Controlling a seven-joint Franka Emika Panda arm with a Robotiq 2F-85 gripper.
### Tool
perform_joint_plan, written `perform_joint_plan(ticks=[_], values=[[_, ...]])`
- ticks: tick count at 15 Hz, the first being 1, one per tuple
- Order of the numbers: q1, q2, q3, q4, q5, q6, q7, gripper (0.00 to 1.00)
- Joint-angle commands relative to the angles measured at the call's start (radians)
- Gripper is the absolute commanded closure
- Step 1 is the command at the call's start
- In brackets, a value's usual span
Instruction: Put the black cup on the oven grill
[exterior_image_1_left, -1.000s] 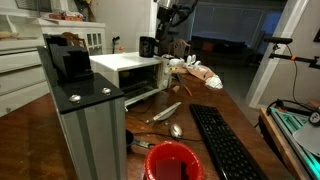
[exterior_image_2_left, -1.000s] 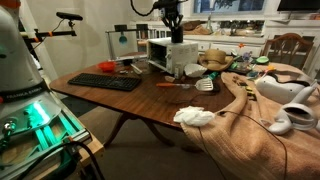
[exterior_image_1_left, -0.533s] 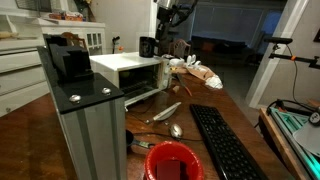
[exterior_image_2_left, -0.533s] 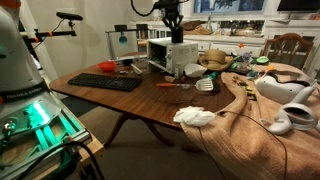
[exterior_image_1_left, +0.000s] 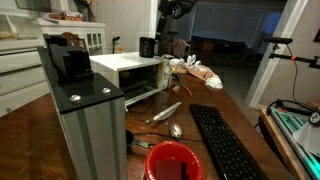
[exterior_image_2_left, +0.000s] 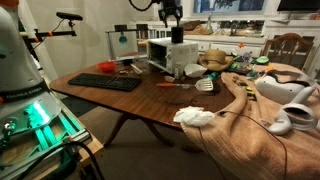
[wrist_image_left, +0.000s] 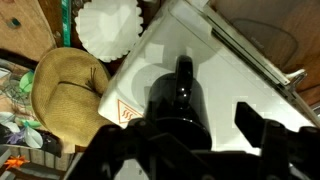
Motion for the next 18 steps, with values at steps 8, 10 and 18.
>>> perform_joint_plan(ticks=[8,10,18], values=[[-0.056,-0.473,-0.057,-0.558,0.173,0.013,-0.195,0.00],[-0.054,-0.567,-0.096,-0.664,0.152,0.021,-0.188,0.00],[-0.087,-0.924,-0.184,-1.048,0.011,0.072,-0.027,0.00]])
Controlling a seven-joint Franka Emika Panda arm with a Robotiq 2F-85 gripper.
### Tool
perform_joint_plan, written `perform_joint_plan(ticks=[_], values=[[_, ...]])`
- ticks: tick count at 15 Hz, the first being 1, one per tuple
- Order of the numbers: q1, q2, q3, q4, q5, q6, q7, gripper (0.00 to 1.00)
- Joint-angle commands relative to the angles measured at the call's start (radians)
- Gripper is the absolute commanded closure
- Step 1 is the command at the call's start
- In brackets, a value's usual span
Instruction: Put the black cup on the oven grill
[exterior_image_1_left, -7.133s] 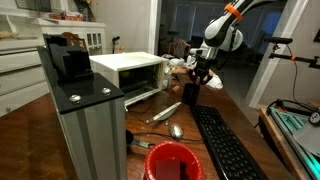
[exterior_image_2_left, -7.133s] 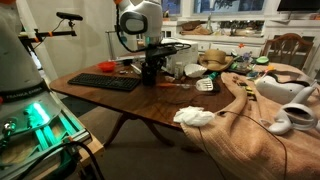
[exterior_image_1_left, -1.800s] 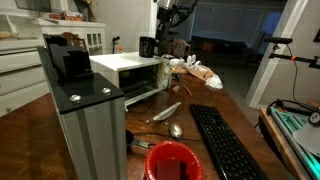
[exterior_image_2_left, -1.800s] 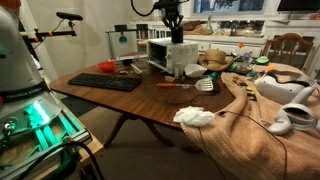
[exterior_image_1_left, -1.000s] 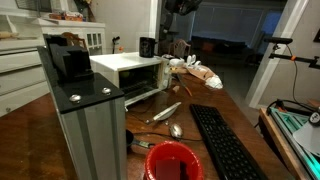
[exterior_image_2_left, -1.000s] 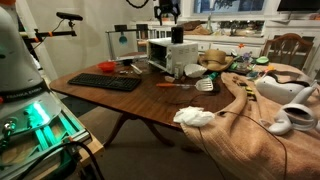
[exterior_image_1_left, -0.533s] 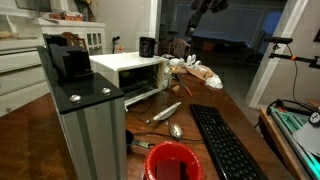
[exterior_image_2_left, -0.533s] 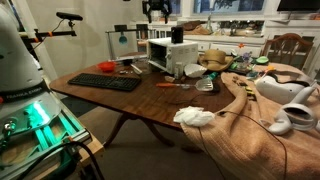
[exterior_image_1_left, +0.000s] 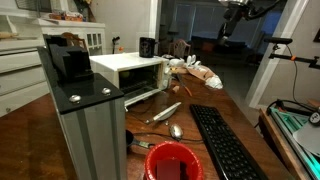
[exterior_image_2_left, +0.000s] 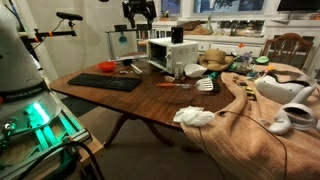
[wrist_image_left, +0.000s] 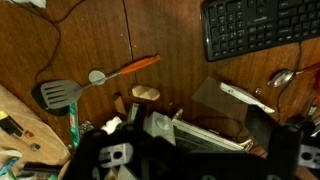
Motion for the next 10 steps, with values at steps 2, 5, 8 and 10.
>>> perform_joint_plan(ticks=[2,5,8,10], values=[[0.025,-0.086,-0.037,-0.090,-0.038,0.028,0.081,0.00],[0.036,-0.119,-0.047,-0.112,-0.044,0.033,0.091,0.00],[0.038,-0.104,-0.050,-0.101,-0.042,0.033,0.089,0.00],[0.039,-0.102,-0.050,-0.100,-0.042,0.033,0.089,0.00]])
